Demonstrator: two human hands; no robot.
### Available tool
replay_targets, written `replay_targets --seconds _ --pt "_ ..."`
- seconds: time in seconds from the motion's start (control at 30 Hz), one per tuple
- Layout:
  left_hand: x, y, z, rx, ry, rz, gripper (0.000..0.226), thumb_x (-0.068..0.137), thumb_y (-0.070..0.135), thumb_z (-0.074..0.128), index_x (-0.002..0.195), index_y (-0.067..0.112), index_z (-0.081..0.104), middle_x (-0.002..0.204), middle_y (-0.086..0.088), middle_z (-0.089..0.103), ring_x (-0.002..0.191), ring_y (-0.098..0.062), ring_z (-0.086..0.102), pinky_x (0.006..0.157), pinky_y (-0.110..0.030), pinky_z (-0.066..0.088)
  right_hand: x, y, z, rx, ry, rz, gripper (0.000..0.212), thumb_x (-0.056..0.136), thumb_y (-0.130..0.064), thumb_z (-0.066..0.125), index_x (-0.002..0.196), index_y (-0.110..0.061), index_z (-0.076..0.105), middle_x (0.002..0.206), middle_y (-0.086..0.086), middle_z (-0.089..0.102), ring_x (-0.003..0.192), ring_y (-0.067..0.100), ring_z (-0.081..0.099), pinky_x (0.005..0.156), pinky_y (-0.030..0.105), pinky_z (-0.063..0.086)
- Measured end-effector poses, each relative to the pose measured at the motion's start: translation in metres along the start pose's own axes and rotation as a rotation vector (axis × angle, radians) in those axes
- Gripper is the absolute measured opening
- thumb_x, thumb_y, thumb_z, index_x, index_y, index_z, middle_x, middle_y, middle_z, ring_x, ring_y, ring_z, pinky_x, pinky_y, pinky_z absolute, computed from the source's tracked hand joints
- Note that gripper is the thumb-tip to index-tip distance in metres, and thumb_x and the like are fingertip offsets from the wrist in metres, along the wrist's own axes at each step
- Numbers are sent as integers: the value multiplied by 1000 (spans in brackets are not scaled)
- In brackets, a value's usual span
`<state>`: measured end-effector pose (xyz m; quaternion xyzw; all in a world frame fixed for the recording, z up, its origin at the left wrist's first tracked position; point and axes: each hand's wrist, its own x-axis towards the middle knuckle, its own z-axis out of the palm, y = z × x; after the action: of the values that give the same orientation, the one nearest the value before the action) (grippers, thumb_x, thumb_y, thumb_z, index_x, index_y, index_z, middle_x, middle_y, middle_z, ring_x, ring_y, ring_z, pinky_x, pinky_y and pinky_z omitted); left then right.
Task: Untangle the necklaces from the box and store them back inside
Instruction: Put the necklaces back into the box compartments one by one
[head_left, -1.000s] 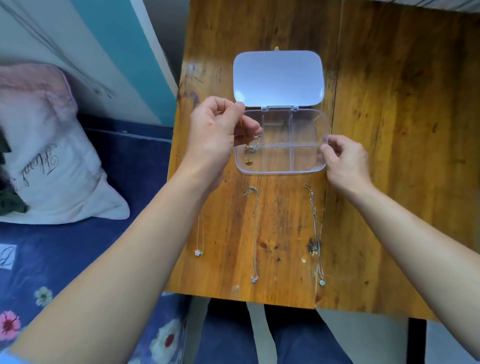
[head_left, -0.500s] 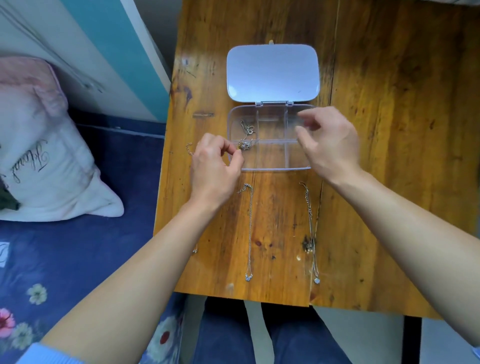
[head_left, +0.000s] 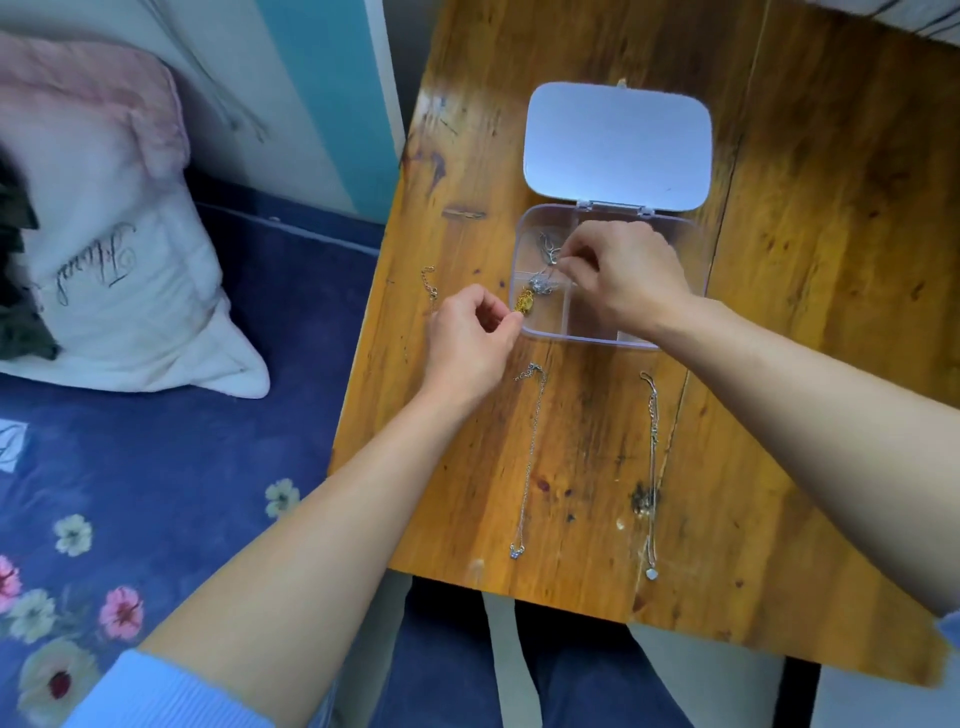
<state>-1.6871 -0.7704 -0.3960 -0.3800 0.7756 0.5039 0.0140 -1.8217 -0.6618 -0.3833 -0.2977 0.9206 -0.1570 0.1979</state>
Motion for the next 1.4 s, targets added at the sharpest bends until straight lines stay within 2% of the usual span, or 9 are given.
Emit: replay_targets --seconds 0.17,0.3,0.57,0.67,0.77,0.93,1.03,1.27,1.4 --pt "1 -3 -4 -49 -36 -29 16 86 26 71 83 13 63 77 2 61 82 -22 59 78 -41 53 0 -12 -31 275 158 -13 13 89 -22 61 88 -15 72 81 -4 67 83 18 62 79 39 52" --pt "3 -4 -6 -41 -38 -23 17 85 28 72 84 12 64 81 -1 63 89 -27 60 81 -43 52 -1 -20 -46 347 229 -1 13 88 -20 63 89 -12 73 81 -3 68 81 16 66 79 38 55" --pt "6 2 -2 -68 -15 -3 22 84 28 72 77 9 63 67 5 58 69 -18 55 74 -38 51 2 -23 -45 378 208 40 13 90 -19 64 93 -10 73 87 1 69 84 18 67 80 38 58" --pt "5 -2 -4 -79 -19 0 24 87 32 67 80 9 64 71 1 63 77 -23 63 77 -41 54 3 -27 -48 420 255 45 13 89 -17 63 91 -9 73 83 2 69 79 17 69 73 35 59" --pt "3 -10 -9 -70 -3 1 23 89 32 66 79 11 63 70 2 62 75 -23 64 72 -38 53 4 -31 -56 467 309 30 13 86 -16 64 87 -8 73 78 4 70 70 18 70 63 31 58" --pt "0 -25 -20 93 103 18 18 89 32 65 83 16 63 75 6 61 79 -19 60 69 -34 52 0 -34 -63 447 306 11 14 87 -15 63 90 -6 74 82 7 71 69 15 70 62 30 58" --pt "0 -34 -29 206 182 3 17 88 33 66 84 18 62 68 9 58 74 -19 61 63 -32 51 -2 -38 -66 464 328 0 14 86 -13 62 89 -5 73 81 7 71 69 15 70 61 27 58" --pt "-9 -53 -39 441 49 -156 28 83 45 70 92 21 61 85 2 65 85 -21 59 78 -41 52 -17 -47 -83 569 400 -58 12 82 -10 61 83 -5 71 75 8 70 63 11 69 55 18 51" --pt "-10 -51 -38 440 44 -206 23 83 42 72 80 20 64 84 2 66 86 -20 59 77 -40 50 -24 -52 -91 590 411 -83 12 82 -9 62 84 -2 71 76 8 70 63 13 69 55 21 52"
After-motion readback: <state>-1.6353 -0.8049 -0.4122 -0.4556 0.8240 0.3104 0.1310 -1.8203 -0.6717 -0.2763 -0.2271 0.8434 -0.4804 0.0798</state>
